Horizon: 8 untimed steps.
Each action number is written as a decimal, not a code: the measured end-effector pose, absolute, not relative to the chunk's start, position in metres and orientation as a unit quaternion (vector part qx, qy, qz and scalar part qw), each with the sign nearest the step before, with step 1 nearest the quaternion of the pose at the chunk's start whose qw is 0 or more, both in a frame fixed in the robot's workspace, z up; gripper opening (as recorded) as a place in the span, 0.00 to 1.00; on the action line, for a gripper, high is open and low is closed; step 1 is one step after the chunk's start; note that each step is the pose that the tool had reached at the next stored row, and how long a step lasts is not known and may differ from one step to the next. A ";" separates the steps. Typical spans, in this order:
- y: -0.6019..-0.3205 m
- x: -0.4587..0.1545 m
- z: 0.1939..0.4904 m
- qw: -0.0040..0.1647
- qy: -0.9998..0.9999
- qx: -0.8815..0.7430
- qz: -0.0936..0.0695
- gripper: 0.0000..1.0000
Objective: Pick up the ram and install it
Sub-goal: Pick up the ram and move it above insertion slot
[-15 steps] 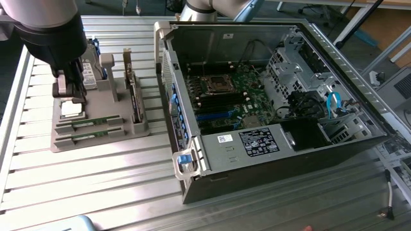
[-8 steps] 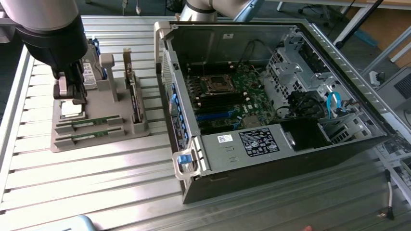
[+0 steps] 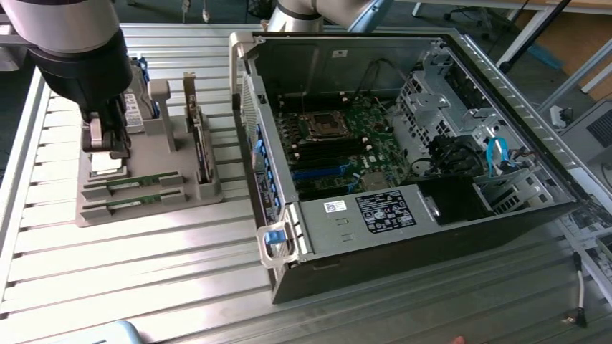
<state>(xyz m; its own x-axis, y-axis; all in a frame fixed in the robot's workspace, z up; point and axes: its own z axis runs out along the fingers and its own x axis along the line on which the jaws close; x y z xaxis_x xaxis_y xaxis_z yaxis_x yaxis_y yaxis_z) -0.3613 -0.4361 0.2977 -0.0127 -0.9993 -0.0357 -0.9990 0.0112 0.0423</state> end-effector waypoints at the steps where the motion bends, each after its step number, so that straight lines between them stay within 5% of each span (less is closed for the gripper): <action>1: -0.436 -0.361 0.297 0.002 -0.711 0.703 -0.028 0.24; 8: -0.436 -0.361 0.292 0.002 -0.711 0.703 -0.028 0.24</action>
<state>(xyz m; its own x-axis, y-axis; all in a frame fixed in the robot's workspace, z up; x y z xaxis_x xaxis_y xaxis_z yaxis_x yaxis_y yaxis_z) -0.3613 -0.4361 0.2919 -0.0127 -0.9993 -0.0357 -0.9990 0.0112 0.0423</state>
